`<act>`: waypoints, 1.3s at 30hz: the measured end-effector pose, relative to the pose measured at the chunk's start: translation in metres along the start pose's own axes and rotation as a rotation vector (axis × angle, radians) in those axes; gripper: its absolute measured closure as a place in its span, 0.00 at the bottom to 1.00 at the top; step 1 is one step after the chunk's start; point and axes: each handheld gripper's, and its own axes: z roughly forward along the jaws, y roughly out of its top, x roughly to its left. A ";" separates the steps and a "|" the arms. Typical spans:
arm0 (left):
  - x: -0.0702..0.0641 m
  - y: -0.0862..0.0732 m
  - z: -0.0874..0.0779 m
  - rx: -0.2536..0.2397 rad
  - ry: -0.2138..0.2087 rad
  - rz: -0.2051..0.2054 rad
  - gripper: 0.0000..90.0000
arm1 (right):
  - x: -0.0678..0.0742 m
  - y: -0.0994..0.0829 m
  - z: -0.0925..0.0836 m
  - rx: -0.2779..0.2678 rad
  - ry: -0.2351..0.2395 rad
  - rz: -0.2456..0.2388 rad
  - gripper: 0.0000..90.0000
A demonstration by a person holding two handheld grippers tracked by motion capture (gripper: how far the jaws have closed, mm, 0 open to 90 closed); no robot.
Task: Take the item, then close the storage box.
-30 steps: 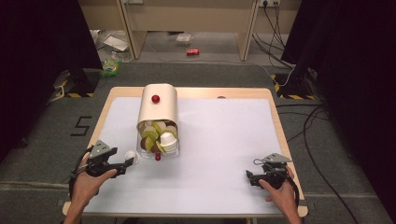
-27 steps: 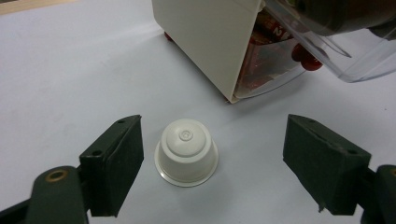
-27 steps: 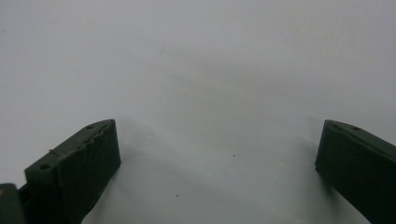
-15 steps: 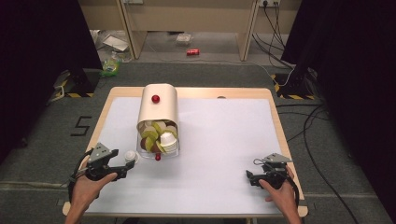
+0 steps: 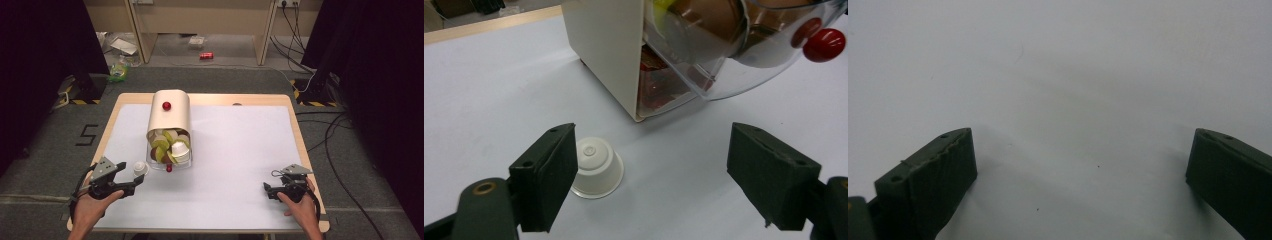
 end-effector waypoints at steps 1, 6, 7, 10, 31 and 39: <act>-0.001 0.000 0.000 -0.003 -0.003 -0.002 0.22 | 0.000 0.000 0.000 0.000 0.000 0.000 0.00; -0.006 0.001 0.000 -0.006 -0.017 -0.007 0.22 | 0.000 0.000 0.000 0.000 0.000 0.000 0.00; -0.006 0.001 0.000 -0.006 -0.017 -0.007 0.22 | 0.000 0.000 0.000 0.000 0.000 0.000 0.00; -0.006 0.002 0.001 -0.008 -0.019 -0.010 0.22 | 0.000 0.000 0.000 0.000 0.000 0.000 0.00; -0.013 0.013 0.008 -0.041 -0.025 -0.005 0.22 | 0.000 0.000 0.000 0.000 -0.001 0.001 0.00; -0.013 0.020 0.014 -0.058 -0.017 -0.015 0.22 | 0.000 0.000 0.000 0.000 -0.001 0.000 0.00</act>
